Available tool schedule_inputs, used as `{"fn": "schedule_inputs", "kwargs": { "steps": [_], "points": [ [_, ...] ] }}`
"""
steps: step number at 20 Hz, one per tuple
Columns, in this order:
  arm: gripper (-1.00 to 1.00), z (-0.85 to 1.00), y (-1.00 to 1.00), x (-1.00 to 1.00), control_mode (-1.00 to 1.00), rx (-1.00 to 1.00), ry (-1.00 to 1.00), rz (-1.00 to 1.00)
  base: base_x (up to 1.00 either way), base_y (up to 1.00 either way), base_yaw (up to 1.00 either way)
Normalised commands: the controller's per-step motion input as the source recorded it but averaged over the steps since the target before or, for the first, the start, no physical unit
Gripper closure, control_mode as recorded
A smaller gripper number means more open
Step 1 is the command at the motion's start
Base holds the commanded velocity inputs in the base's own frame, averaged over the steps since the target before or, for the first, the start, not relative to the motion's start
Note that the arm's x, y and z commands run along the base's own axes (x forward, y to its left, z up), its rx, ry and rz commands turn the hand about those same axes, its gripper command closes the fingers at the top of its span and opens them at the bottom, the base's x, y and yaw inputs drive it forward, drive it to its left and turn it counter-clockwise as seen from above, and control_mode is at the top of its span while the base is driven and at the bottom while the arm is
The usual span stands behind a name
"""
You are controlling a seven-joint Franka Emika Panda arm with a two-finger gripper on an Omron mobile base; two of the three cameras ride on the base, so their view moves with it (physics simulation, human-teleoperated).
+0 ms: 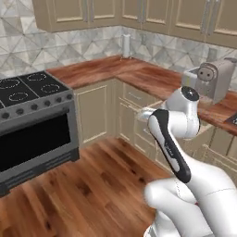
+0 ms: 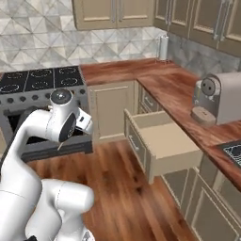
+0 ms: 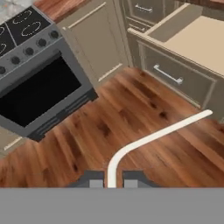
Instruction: Take a straw from the drawer in front and place it inside the glass cup on the dining counter.
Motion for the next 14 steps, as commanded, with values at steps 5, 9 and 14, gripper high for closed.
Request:
{"fn": "schedule_inputs", "kwargs": {
  "steps": [5,9,14],
  "points": [
    [1.00,0.00,0.00,0.00,1.00,0.00,0.00,0.00,0.00,0.00,0.77],
    [1.00,0.00,0.00,0.00,1.00,0.00,0.00,0.00,0.00,0.00,0.74],
    [1.00,0.00,0.00,0.00,1.00,0.00,0.00,0.00,0.00,0.00,0.71]
  ]
}}
